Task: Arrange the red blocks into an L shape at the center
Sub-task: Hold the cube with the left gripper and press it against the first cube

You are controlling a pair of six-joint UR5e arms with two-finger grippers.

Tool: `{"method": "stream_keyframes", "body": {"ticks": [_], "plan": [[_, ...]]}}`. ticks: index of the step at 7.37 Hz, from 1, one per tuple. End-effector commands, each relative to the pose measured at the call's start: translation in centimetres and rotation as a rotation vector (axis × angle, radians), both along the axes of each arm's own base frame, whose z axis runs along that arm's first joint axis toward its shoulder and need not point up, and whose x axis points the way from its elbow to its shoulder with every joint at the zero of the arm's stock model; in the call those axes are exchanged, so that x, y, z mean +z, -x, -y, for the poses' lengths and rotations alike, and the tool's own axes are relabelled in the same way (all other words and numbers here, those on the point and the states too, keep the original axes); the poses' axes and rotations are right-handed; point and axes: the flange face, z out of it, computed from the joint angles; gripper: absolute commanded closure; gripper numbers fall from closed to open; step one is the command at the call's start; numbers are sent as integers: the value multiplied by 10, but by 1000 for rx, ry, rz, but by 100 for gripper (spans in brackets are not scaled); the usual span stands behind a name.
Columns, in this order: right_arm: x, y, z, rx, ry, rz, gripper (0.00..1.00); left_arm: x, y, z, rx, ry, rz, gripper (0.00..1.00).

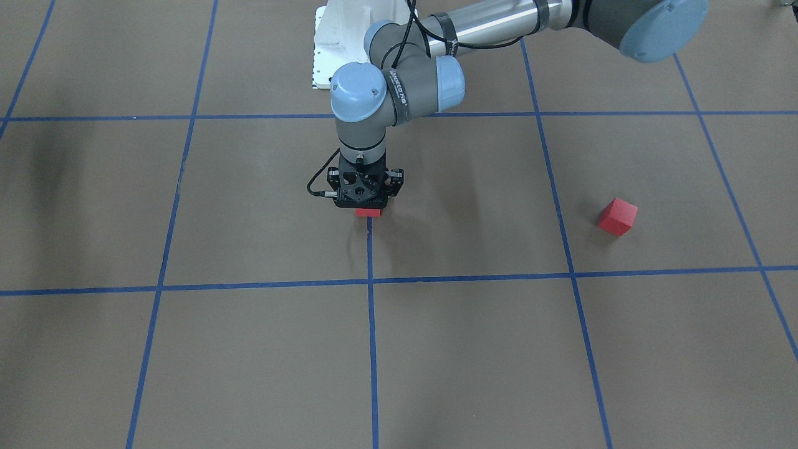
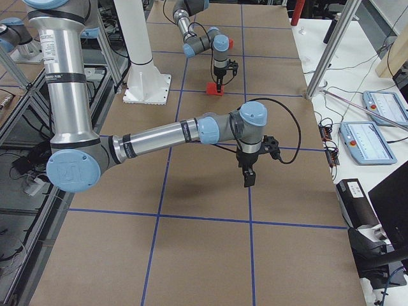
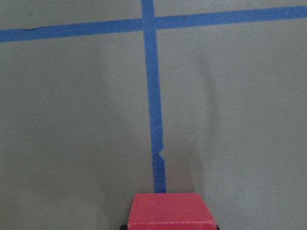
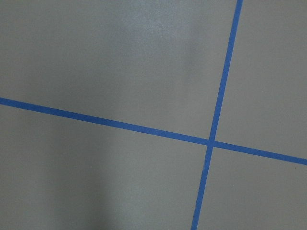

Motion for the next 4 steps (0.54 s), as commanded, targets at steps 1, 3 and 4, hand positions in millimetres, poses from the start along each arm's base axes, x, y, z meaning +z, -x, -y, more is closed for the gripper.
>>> {"method": "stream_keyframes", "body": {"ticks": [1, 3, 4], "plan": [[-1, 0, 0, 0, -1, 0, 0, 7, 4, -3, 2, 1, 0, 100], [0, 0, 0, -1, 0, 0, 0, 7, 2, -5, 5, 1, 2, 100], [1, 0, 1, -1, 1, 0, 0, 8, 0, -7, 8, 2, 3, 100]]}}
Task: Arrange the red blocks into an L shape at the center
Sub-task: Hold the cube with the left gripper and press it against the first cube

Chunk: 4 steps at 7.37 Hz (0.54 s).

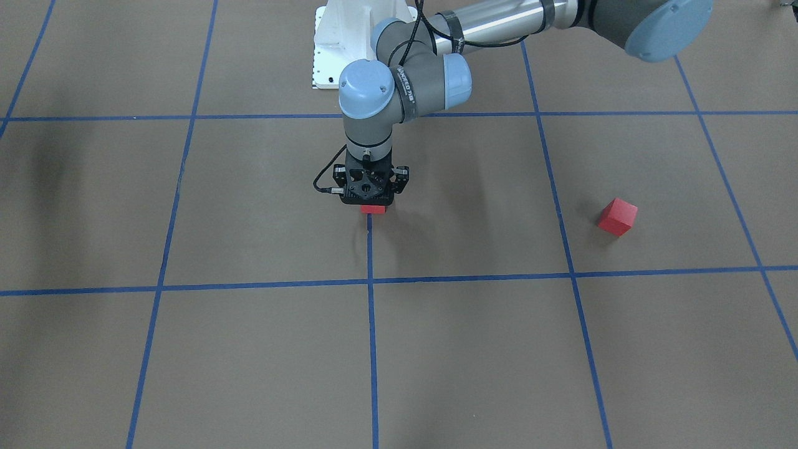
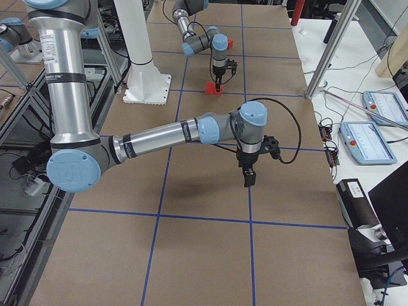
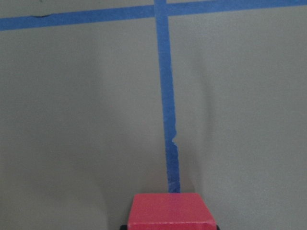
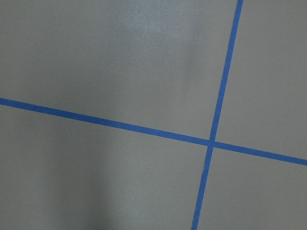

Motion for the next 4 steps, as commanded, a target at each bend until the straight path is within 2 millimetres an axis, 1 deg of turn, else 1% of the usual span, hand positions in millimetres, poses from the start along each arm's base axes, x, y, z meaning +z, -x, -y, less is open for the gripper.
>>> {"method": "stream_keyframes", "body": {"ticks": [1, 3, 4], "plan": [[2, 0, 0, 0, 3, -1, 0, 0, -2, -3, 5, 0, 0, 100], [2, 0, 0, 0, 3, -1, 0, 1, -4, -6, 9, 1, 1, 97], [2, 0, 0, 0, 3, -1, 0, 1, -4, -6, 9, 1, 1, 93]]}}
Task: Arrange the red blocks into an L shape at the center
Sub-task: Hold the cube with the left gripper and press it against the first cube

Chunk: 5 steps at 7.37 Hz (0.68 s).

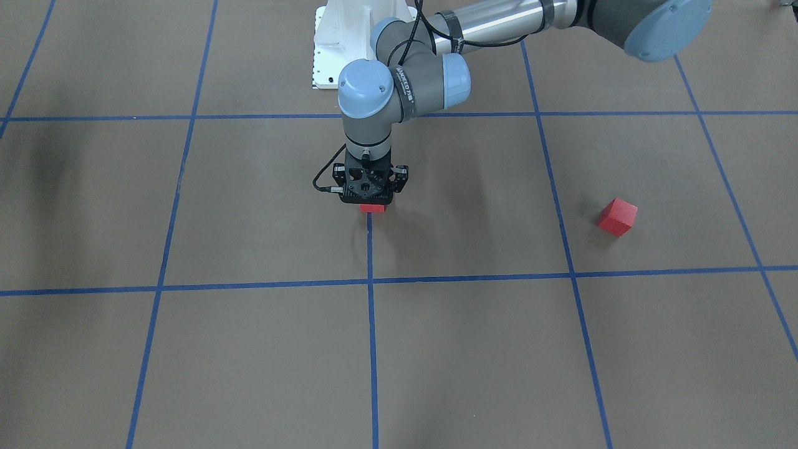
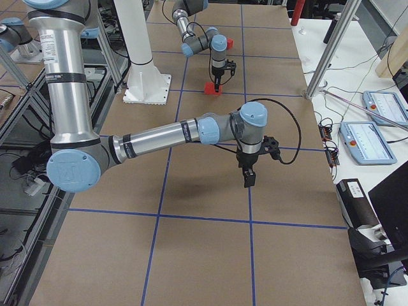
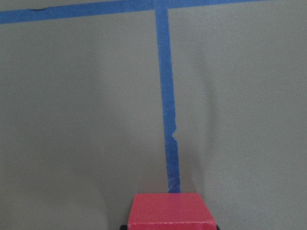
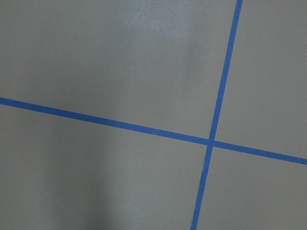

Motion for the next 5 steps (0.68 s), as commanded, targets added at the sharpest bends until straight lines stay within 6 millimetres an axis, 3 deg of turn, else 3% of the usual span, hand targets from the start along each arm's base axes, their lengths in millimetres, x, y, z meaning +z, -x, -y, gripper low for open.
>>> {"method": "stream_keyframes", "body": {"ticks": [1, 5], "plan": [[0, 0, 0, 0, 1, 0, 0, 0, -1, -2, 3, 0, 0, 89], [0, 0, 0, 0, 1, 0, 0, 0, -1, -2, 3, 0, 0, 62]]}}
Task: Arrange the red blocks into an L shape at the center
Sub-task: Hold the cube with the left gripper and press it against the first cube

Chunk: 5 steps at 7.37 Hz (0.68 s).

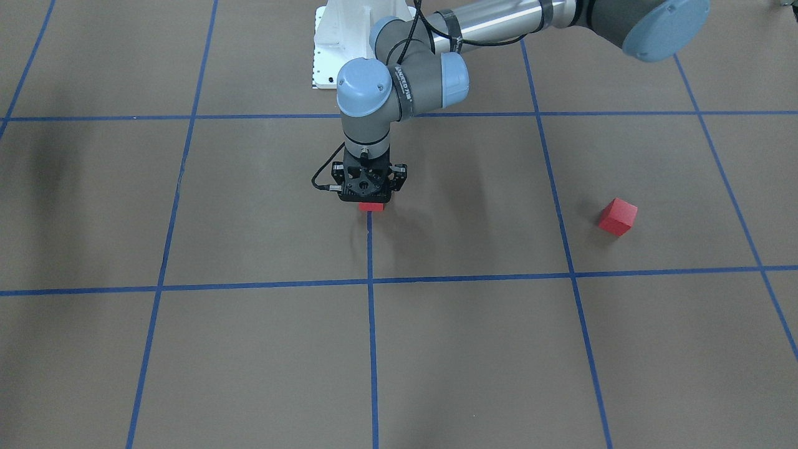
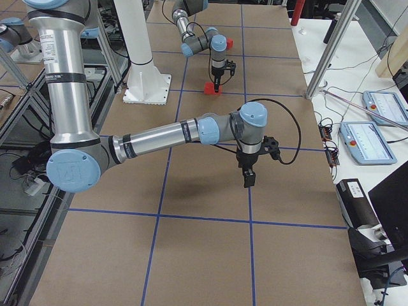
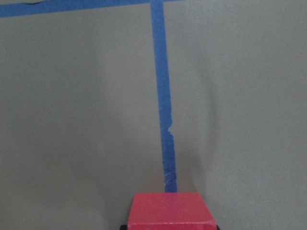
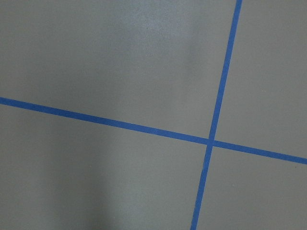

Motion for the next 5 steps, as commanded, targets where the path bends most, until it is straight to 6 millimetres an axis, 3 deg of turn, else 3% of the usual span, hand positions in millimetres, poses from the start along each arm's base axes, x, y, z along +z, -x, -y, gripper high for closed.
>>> {"method": "stream_keyframes", "body": {"ticks": [1, 2, 4, 5], "plan": [[1, -1, -1, 2, 2, 0, 0, 0, 0, -1, 0, -2, -1, 22], [1, 0, -1, 0, 2, 0, 0, 3, 0, -1, 2, -4, 2, 1], [1, 0, 0, 1, 2, 0, 0, -4, 5, -2, 6, -13, -12, 1], [1, 0, 0, 1, 2, 0, 0, -20, 20, -8, 13, -19, -28, 1]]}}
